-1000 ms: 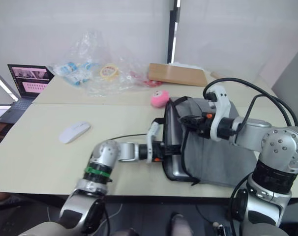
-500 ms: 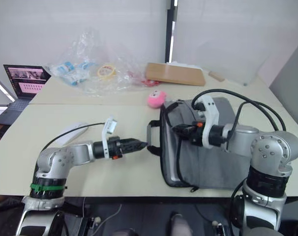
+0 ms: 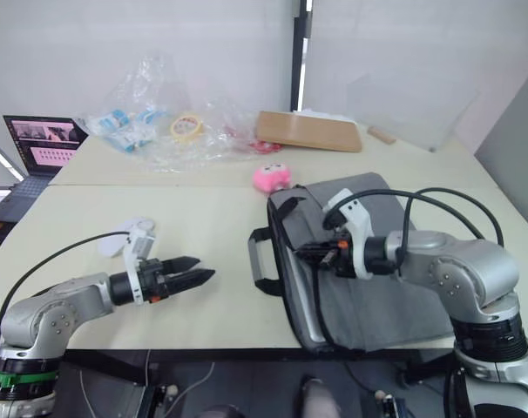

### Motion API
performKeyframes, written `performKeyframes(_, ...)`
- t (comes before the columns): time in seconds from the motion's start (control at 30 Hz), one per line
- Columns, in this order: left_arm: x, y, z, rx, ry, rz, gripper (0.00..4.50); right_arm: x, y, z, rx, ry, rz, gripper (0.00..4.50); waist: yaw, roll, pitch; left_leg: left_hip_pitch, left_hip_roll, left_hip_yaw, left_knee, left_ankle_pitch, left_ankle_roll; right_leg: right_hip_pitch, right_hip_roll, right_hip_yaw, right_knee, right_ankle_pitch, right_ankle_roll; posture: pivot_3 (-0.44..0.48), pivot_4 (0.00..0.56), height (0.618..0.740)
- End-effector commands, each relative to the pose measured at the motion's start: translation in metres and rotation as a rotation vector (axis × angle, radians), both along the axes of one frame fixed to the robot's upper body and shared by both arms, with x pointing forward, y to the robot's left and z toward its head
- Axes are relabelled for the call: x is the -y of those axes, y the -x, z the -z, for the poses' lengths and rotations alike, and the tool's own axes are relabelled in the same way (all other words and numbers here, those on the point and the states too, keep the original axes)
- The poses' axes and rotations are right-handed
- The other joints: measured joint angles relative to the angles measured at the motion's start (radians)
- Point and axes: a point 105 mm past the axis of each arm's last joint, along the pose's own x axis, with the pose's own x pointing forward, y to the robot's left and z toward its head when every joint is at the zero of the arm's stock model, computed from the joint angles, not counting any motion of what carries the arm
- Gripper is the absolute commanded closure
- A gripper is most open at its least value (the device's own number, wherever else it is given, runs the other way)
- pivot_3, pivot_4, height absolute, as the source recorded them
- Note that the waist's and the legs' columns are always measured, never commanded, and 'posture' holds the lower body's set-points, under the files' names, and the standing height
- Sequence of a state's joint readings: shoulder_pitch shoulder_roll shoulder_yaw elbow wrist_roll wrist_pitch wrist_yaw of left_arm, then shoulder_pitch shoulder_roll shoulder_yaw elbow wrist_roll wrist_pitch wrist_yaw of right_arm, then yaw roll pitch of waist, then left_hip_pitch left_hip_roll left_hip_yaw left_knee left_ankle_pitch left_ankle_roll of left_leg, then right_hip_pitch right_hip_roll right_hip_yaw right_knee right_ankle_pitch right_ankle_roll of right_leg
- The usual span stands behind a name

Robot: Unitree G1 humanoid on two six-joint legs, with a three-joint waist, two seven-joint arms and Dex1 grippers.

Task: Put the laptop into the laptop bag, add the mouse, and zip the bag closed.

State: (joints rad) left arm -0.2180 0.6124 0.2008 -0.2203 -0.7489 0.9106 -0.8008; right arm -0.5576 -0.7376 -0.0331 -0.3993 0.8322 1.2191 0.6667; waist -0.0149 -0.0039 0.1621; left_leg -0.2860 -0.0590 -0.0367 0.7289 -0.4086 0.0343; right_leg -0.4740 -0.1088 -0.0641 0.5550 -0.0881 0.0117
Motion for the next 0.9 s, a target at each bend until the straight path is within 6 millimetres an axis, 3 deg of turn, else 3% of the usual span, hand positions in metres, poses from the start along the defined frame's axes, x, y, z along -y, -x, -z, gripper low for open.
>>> performKeyframes(0.03, -0.002, 0.002, -0.014, 0.083, 0.005, -0.001, 0.0, -0.006, 0.001, -0.012, 0.077, -0.043, -0.054, 3.14, 0.001, 0.0, 0.0, 0.0, 0.0, 0.0, 0.0, 0.0, 0.0, 0.0, 0.0, 0.0, 0.0, 0.0, 0.0, 0.0, 0.15, 0.74)
performKeyframes(0.13, -0.012, 0.0, -0.018, 0.104, 0.022, -0.067, 0.0, -0.005, 0.001, -0.012, 0.088, -0.111, -0.047, 2.18, 0.003, 0.0, 0.0, 0.0, 0.0, 0.0, 0.0, 0.0, 0.0, 0.0, 0.0, 0.0, 0.0, 0.0, 0.0, 0.0, 0.15, 0.74)
performKeyframes(0.23, -0.036, 0.01, -0.021, 0.108, 0.012, -0.145, 0.0, 0.0, 0.011, -0.036, 0.165, -0.265, -0.087, 1.13, 0.0, 0.0, 0.0, 0.0, 0.0, 0.0, -0.001, 0.0, 0.0, 0.0, 0.0, 0.0, -0.001, 0.0, 0.0, 0.0, 0.15, 0.74)
performKeyframes(0.33, -0.07, 0.019, -0.02, 0.125, -0.047, -0.257, 0.0, 0.032, -0.005, -0.048, 0.326, -0.18, 0.023, 0.12, -0.003, 0.0, 0.0, 0.001, 0.0, 0.0, -0.001, 0.0, 0.0, 0.0, 0.0, 0.0, 0.0, 0.0, 0.0, 0.0, 0.15, 0.74)
performKeyframes(0.5, -0.127, 0.023, -0.03, 0.12, -0.13, -0.472, 0.0, 0.097, -0.014, -0.037, 0.329, 0.028, 0.122, 0.05, 0.006, 0.0, 0.0, 0.002, 0.0, 0.007, -0.002, 0.0, -0.001, 0.001, 0.001, -0.001, 0.0, -0.001, -0.001, 0.0, 0.15, 0.74)
performKeyframes(0.6, -0.175, 0.022, -0.045, 0.159, -0.232, -0.602, 0.0, 0.165, -0.031, -0.042, 0.494, 0.294, 0.292, 0.05, 0.002, 0.0, 0.001, 0.002, 0.001, 0.011, -0.002, 0.0, -0.001, 0.001, 0.001, 0.0, 0.001, -0.001, -0.001, 0.0, 0.15, 0.74)
performKeyframes(0.77, -0.225, 0.021, -0.064, 0.231, -0.428, -0.635, 0.0, 0.233, -0.022, -0.041, 0.471, 0.375, 0.374, 0.05, -0.008, 0.0, 0.001, 0.006, 0.001, 0.017, -0.014, 0.002, -0.004, 0.004, 0.001, 0.001, -0.001, -0.003, -0.004, 0.0, 0.15, 0.74)
performKeyframes(0.9, -0.261, 0.028, -0.077, 0.255, -0.509, -0.628, 0.0, 0.272, -0.011, -0.042, 0.417, 0.434, 0.43, 0.05, -0.026, 0.002, 0.002, 0.006, 0.004, 0.017, -0.017, 0.002, -0.005, 0.002, 0.003, -0.001, 0.0, -0.005, -0.007, 0.0, 0.15, 0.74)
